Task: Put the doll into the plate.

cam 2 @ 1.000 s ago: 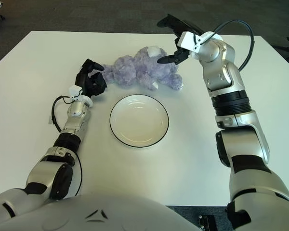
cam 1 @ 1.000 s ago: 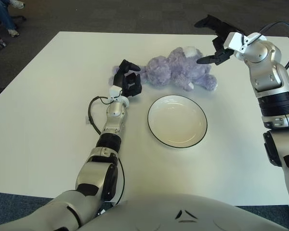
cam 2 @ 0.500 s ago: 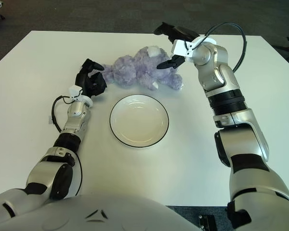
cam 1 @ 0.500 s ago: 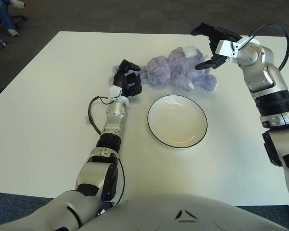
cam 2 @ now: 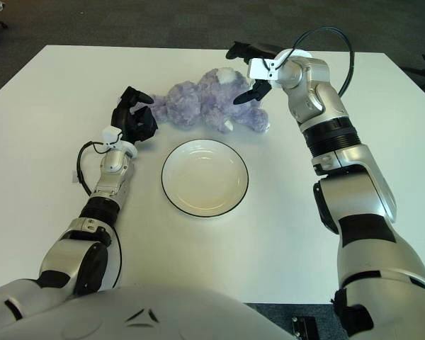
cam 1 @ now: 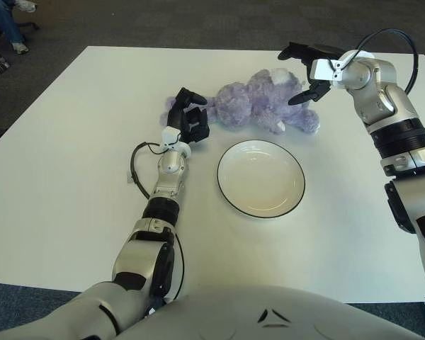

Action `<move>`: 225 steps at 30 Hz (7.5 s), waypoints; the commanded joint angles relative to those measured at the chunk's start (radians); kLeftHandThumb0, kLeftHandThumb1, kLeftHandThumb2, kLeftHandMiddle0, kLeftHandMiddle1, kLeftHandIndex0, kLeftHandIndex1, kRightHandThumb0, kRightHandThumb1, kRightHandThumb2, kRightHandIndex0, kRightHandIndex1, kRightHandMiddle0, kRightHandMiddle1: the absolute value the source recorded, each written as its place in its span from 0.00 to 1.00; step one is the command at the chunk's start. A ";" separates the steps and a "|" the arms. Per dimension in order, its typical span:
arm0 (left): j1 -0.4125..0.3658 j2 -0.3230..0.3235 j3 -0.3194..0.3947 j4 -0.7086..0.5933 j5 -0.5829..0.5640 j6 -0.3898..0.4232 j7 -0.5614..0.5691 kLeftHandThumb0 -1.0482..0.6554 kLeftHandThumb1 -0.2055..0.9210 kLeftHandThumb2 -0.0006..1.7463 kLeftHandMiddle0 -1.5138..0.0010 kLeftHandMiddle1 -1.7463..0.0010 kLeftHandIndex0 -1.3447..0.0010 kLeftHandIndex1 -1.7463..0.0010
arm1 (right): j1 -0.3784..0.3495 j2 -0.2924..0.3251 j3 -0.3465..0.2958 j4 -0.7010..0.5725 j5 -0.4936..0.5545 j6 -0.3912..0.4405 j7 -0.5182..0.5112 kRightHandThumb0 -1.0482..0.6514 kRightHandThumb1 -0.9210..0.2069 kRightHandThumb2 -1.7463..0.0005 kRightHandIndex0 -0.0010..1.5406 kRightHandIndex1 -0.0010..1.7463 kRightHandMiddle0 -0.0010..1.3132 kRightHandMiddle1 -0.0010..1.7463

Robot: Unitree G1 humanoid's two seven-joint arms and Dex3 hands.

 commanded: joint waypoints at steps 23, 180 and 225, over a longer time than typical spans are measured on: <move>0.062 -0.006 0.007 0.036 -0.015 0.000 -0.011 0.38 0.69 0.57 0.27 0.00 0.69 0.00 | 0.235 0.094 -0.128 -0.163 -0.014 0.009 -0.414 0.06 0.00 0.76 0.02 0.08 0.00 0.27; 0.098 -0.028 -0.027 -0.035 0.006 0.012 0.033 0.38 0.71 0.55 0.24 0.00 0.70 0.00 | 0.075 0.181 -0.073 0.515 0.151 -0.351 -0.361 0.59 0.67 0.24 0.45 0.76 0.39 0.99; 0.098 -0.024 -0.023 -0.042 0.003 0.029 0.021 0.38 0.70 0.56 0.25 0.00 0.70 0.00 | 0.192 0.250 -0.308 0.292 0.393 -0.046 -0.277 0.62 0.80 0.08 0.58 0.90 0.46 1.00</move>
